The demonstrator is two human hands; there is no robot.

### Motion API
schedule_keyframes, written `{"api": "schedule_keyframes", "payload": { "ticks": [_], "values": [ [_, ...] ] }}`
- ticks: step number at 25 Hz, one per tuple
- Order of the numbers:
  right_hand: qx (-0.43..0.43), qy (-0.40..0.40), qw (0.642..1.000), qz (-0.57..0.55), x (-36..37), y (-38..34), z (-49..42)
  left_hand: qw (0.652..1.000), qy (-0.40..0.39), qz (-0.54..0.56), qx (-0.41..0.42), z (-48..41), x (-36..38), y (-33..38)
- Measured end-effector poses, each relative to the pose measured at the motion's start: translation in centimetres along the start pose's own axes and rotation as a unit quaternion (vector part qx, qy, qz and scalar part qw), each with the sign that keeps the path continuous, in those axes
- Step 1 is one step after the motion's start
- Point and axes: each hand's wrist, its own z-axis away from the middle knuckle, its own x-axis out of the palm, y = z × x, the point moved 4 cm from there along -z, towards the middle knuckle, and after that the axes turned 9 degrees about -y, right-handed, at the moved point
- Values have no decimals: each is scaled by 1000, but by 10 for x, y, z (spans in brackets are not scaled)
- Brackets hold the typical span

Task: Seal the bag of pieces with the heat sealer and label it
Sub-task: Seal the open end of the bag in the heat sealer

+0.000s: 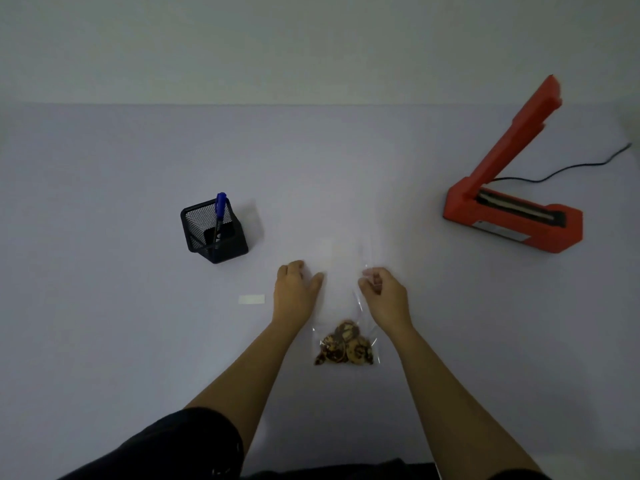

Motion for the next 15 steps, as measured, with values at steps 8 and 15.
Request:
{"api": "schedule_keyframes", "payload": {
  "ticks": [8,15],
  "values": [
    [-34,-53,996,-57,-13,5,1,996,-20,81,-16,1,2,3],
    [-7,-54,990,-127,-25,20,4,976,-41,214,-7,8,9,13]
  ]
}}
